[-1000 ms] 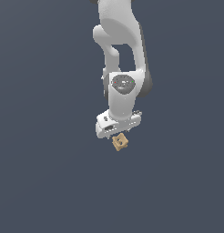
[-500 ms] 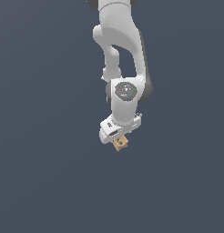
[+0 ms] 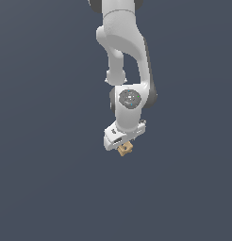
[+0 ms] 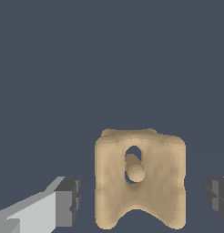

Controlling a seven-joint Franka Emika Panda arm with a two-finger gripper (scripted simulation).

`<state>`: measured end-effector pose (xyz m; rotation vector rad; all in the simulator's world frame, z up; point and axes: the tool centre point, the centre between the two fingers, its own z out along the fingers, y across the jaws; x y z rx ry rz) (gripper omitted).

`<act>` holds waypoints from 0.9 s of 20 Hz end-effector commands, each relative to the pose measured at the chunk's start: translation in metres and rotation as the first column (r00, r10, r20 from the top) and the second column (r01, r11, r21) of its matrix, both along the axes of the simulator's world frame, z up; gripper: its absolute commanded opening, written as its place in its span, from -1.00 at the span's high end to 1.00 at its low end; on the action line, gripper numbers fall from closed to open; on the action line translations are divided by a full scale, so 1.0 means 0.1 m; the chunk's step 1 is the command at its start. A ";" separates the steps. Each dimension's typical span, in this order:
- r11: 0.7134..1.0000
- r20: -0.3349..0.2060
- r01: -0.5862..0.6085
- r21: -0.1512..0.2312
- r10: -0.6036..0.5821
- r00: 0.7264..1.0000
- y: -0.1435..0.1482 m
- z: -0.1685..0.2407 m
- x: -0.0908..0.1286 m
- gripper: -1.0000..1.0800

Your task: Pick up the object and move it to a goal position.

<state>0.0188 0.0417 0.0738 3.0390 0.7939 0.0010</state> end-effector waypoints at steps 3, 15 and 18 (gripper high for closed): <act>1.000 -0.001 -0.003 0.000 0.003 1.000 0.00 -0.24 -0.01 -0.92; 1.000 -0.001 -0.004 0.000 0.004 1.000 0.00 -0.34 0.00 1.00; 1.000 -0.001 -0.004 0.000 0.004 1.000 0.00 -0.34 0.00 1.00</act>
